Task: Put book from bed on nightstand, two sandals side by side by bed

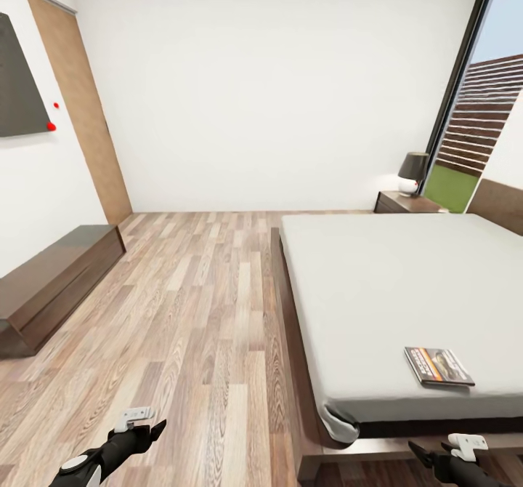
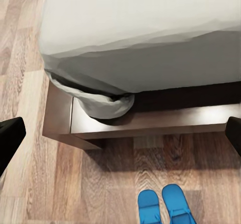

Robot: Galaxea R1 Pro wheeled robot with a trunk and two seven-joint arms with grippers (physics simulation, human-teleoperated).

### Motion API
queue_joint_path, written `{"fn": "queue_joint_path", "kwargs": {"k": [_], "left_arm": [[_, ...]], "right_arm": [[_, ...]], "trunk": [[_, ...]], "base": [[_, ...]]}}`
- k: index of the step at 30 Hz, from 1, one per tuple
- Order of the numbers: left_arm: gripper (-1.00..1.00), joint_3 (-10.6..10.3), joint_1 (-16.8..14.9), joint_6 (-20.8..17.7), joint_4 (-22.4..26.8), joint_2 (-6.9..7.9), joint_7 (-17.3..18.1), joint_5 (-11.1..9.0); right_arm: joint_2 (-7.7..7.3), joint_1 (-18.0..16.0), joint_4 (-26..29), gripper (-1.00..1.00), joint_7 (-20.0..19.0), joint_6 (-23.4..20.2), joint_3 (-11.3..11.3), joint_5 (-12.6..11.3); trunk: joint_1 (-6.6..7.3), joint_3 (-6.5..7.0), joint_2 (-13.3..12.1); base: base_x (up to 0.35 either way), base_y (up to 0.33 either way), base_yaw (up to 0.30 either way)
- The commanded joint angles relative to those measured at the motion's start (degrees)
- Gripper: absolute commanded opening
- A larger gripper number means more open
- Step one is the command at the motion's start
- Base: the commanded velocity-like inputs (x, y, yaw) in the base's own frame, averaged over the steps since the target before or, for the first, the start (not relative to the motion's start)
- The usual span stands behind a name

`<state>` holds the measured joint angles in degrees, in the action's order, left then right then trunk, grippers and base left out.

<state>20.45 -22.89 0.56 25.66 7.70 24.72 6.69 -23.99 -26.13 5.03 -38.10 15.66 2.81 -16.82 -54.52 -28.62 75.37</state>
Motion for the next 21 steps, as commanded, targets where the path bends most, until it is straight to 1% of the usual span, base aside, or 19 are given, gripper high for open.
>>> {"fn": "queue_joint_path", "kwargs": {"k": [1,21], "left_arm": [[1.0,0.5,-0.1,0.1,0.0,-0.05,0.4,0.6],[1.0,0.5,0.0,0.1,0.0,-0.05,0.4,0.6]], "right_arm": [[-0.01,-0.1,-0.1,1.0,-0.3,0.1,0.3,0.0],[-0.01,0.0,-0.1,1.0,-0.3,0.1,0.3,-0.1]], "trunk": [[0.0,0.03,0.0],[0.0,1.37,0.0]], "base": [[0.0,0.0,0.0],[0.0,0.0,0.0]]}}
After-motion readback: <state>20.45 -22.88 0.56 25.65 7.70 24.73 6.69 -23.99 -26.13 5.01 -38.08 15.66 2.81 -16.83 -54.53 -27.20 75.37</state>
